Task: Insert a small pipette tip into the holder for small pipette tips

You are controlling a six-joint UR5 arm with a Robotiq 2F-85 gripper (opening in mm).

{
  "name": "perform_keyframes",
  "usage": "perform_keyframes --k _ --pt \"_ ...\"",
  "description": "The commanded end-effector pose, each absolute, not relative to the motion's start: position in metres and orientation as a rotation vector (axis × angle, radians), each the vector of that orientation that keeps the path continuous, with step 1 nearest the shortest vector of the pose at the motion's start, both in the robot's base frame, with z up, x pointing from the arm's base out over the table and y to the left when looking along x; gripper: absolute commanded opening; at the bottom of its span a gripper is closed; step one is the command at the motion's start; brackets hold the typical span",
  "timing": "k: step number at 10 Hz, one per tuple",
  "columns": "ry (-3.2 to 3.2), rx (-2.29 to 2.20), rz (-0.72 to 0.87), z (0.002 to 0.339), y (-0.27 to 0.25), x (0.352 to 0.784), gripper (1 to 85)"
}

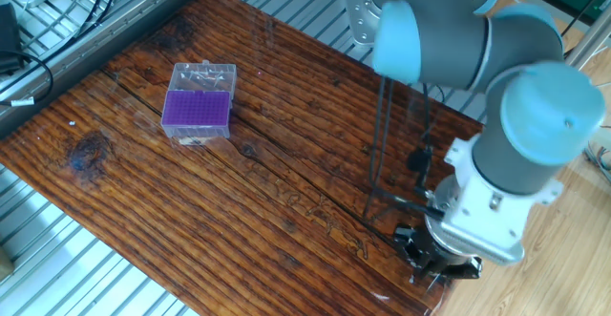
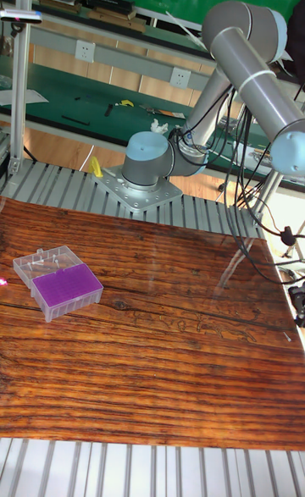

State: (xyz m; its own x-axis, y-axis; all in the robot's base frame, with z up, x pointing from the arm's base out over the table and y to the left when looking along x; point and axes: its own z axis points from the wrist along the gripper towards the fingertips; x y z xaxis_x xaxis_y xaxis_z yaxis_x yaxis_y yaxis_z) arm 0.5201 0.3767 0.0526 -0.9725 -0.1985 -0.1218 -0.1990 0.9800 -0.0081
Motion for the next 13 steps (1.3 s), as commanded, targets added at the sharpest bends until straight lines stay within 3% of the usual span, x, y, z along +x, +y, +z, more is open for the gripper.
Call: perform_keyframes --k 1,4,13 --pt "3.019 -0.314 0.024 0.039 0.386 0.511 31.7" --pt "3.010 -0.323 0.006 0.036 0.376 0.530 34.7" --pt "3.012 -0.309 0.009 0.021 0.383 0.536 29.0"
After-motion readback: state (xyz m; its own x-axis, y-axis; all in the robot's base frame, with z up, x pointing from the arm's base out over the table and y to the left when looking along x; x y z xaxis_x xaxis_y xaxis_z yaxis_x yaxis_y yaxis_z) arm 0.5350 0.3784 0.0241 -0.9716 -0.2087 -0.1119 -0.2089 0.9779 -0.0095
